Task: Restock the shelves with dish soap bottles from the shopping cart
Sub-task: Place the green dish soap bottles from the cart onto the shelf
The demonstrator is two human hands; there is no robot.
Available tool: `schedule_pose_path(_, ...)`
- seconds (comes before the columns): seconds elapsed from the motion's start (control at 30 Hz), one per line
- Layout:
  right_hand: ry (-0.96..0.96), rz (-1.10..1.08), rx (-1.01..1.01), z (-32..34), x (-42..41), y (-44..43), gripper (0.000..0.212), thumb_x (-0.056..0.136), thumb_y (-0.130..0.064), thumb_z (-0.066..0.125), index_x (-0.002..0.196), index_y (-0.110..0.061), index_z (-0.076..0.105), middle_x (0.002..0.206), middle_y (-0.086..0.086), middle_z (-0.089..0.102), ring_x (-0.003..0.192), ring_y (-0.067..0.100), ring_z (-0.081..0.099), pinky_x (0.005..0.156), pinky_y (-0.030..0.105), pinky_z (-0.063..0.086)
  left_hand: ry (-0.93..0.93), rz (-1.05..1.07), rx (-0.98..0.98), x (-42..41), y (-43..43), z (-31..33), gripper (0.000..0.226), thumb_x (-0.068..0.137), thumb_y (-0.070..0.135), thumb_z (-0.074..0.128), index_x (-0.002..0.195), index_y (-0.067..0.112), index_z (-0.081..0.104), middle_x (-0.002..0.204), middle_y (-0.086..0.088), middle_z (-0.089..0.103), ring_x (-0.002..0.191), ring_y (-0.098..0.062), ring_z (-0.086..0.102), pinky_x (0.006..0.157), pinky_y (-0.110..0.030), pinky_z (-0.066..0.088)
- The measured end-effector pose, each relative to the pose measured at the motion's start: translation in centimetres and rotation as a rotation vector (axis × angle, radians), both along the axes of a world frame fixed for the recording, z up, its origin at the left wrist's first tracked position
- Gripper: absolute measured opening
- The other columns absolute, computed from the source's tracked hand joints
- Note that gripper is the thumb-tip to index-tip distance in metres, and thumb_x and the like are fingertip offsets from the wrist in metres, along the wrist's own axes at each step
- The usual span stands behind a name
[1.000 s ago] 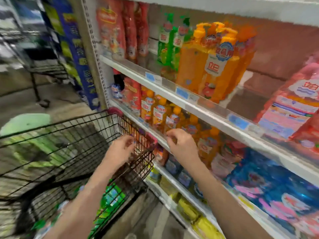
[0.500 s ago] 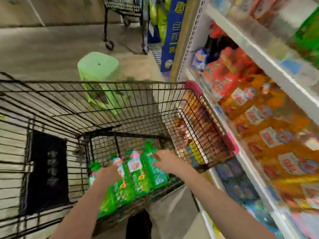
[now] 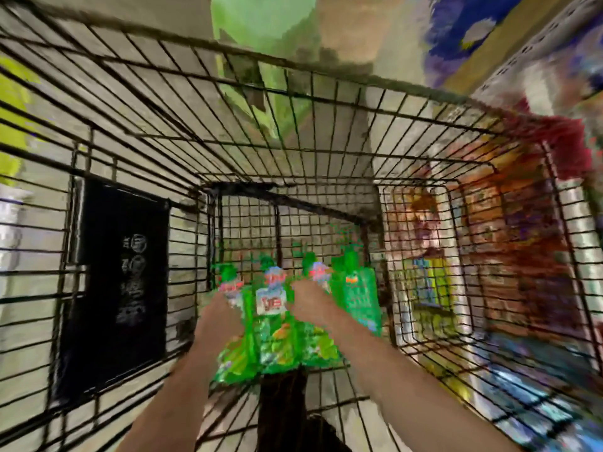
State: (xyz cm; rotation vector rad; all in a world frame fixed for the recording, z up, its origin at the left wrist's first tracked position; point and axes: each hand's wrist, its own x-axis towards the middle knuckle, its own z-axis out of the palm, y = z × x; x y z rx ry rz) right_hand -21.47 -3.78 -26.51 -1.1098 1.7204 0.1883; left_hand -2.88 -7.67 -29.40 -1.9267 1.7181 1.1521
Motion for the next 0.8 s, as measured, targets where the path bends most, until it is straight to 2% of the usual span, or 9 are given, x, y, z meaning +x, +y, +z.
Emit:
schedule_pose_path(0.03, 0.006, -0.015, -0.023, -0.7, 0.5, -0.5, 0.042, 0.084, -0.03, 0.058, 0.113, 0.001, 0.059, 0.115, 0.023, 0.058, 0.108, 0.034, 0.057, 0.086, 0.036, 0.046, -0.022, -0.012, -0.041, 0.1, -0.2, -1.3, 0.032, 0.089, 0.014, 0.057, 0.118, -0.001, 0.055, 0.114, -0.018, 0.057, 0.112, -0.038, 0.05, 0.09, -0.036, 0.041)
schedule_pose_path(0.1, 0.004, -0.03, -0.079, -2.3, 1.3, -1.6, 0.04, 0.085, -0.026, 0.061, 0.117, -0.002, 0.056, 0.118, 0.019, 0.056, 0.11, 0.032, 0.054, 0.088, 0.035, 0.045, -0.075, -0.038, -0.067, -0.1, -1.2, -2.7, 0.033, 0.087, 0.024, 0.058, 0.108, -0.002, 0.057, 0.107, -0.022, 0.057, 0.107, -0.04, 0.049, 0.087, -0.042, 0.041)
schedule_pose_path(0.23, -0.009, -0.056, -0.049, -5.3, 2.5, -3.0, 0.041, 0.092, -0.024, 0.055, 0.123, 0.001, 0.047, 0.12, 0.02, 0.053, 0.11, 0.033, 0.054, 0.083, 0.034, 0.043, -0.111, -0.006, -0.006, -1.0, -3.0, -4.1, 0.042, 0.093, 0.035, 0.051, 0.108, -0.003, 0.06, 0.105, -0.024, 0.064, 0.102, -0.04, 0.059, 0.081, -0.04, 0.046)
schedule_pose_path(0.33, -0.008, -0.126, -0.011, -6.8, 3.2, -3.5, 0.048, 0.092, -0.024, 0.057, 0.129, 0.001, 0.042, 0.122, 0.02, 0.054, 0.111, 0.034, 0.055, 0.085, 0.036, 0.046, -0.064, 0.154, 0.038, -0.9, -3.7, -5.4, 0.04, 0.088, 0.039, 0.056, 0.104, 0.003, 0.061, 0.102, -0.019, 0.067, 0.097, -0.037, 0.062, 0.082, -0.04, 0.051)
schedule_pose_path(0.47, -0.03, -0.252, 0.038, -7.7, 3.6, -4.6, 0.054, 0.084, -0.023, 0.068, 0.126, -0.001, 0.042, 0.118, 0.018, 0.058, 0.109, 0.034, 0.057, 0.08, 0.032, 0.046, -0.026, 0.311, 0.099, -0.7, -4.5, -6.7, 0.054, 0.078, 0.045, 0.067, 0.116, 0.008, 0.055, 0.111, -0.015, 0.063, 0.107, -0.035, 0.058, 0.09, -0.041, 0.048)
schedule_pose_path(0.5, -0.031, -0.293, 0.042, -7.9, 3.7, -5.0, 0.053, 0.082, -0.022, 0.07, 0.123, -0.002, 0.043, 0.117, 0.017, 0.058, 0.107, 0.033, 0.058, 0.08, 0.032, 0.048, -0.026, 0.333, 0.105, -0.7, -4.6, -6.9, 0.056, 0.074, 0.048, 0.068, 0.114, 0.01, 0.057, 0.109, -0.014, 0.064, 0.106, -0.034, 0.059, 0.089, -0.039, 0.048)
schedule_pose_path(0.6, -0.043, -0.383, 0.045, -7.8, 3.7, -5.6, 0.061, 0.074, -0.026, 0.077, 0.123, -0.006, 0.046, 0.118, 0.013, 0.058, 0.108, 0.03, 0.058, 0.087, 0.036, 0.052, 0.025, 0.422, 0.102, -0.5, -4.8, -7.3, 0.05, 0.06, 0.054, 0.071, 0.089, 0.014, 0.062, 0.088, -0.007, 0.068, 0.089, -0.028, 0.065, 0.08, -0.036, 0.053)
schedule_pose_path(0.7, -0.086, -0.417, 0.009, -7.5, 3.8, -5.0, 0.078, 0.062, -0.033, 0.086, 0.126, -0.006, 0.05, 0.118, 0.011, 0.06, 0.109, 0.028, 0.059, 0.09, 0.036, 0.051, 0.212, 0.565, 0.093, -0.3, -4.4, -5.9, 0.034, 0.065, 0.034, 0.082, 0.076, 0.023, 0.051, 0.08, 0.0, 0.061, 0.081, -0.021, 0.059, 0.083, -0.036, 0.049)
schedule_pose_path(0.8, -0.115, -0.463, -0.029, -6.8, 3.5, -4.2, 0.072, 0.052, -0.028, 0.09, 0.113, -0.01, 0.057, 0.107, 0.007, 0.064, 0.099, 0.025, 0.062, 0.085, 0.04, 0.054, 0.429, 0.633, 0.128, 0.2, -4.4, -3.7, 0.035, 0.075, 0.007, 0.077, 0.081, 0.027, 0.049, 0.078, 0.003, 0.058, 0.072, -0.015, 0.056, 0.075, -0.031, 0.048)
